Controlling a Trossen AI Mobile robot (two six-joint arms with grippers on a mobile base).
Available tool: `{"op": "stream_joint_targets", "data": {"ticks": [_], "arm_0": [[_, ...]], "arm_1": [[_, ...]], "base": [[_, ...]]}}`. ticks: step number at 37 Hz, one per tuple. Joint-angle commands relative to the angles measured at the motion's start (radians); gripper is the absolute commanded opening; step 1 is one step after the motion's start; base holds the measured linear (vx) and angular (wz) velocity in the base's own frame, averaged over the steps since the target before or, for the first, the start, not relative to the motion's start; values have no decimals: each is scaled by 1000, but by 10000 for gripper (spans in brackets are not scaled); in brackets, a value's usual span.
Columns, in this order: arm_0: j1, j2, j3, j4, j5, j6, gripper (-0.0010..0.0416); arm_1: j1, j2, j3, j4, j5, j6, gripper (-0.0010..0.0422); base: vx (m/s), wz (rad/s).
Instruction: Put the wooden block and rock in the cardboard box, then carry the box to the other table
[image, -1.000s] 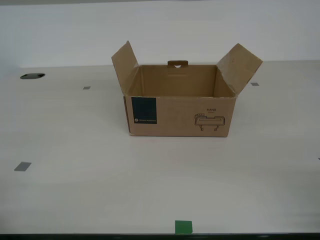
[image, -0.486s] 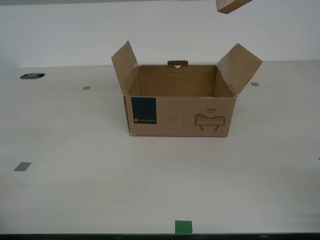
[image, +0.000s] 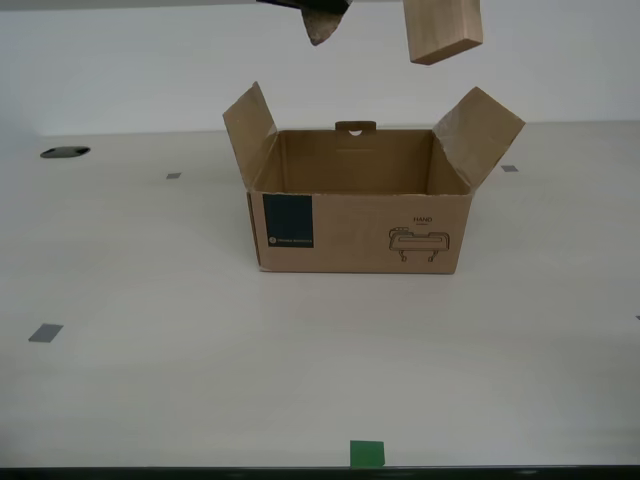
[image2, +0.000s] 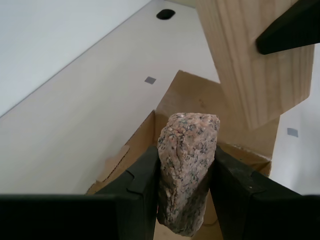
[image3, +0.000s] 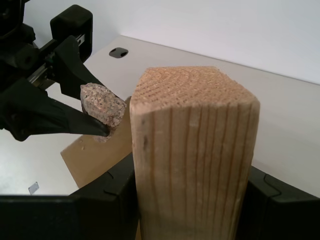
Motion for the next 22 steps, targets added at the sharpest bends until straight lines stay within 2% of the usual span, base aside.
{"op": "stream_joint_targets", "data": {"ticks": [1, 6, 10, 14, 18, 22], "arm_0": [[2, -1, -38, 52, -5, 2, -1], [6, -1, -111, 165, -5, 11, -1], [6, 3, -168, 251, -4, 22, -1], [7, 3, -211, 285, 5, 37, -1], [7, 3, -243, 292, 35, 37, -1], [9, 3, -282, 353, 47, 46, -1]], "arm_1": [[-1, 13, 1, 13, 18, 17, -1], [-1, 12, -18, 53, 18, 20, -1], [-1, 10, -51, 102, 18, 1, -1], [-1, 13, -94, 143, 18, -15, -1], [-1, 12, -143, 191, 18, -27, -1], [-1, 12, -176, 229, 18, -42, -1]], "base": [[0, 0], [0, 0], [0, 0], [0, 0], [0, 0], [0, 0]]}}
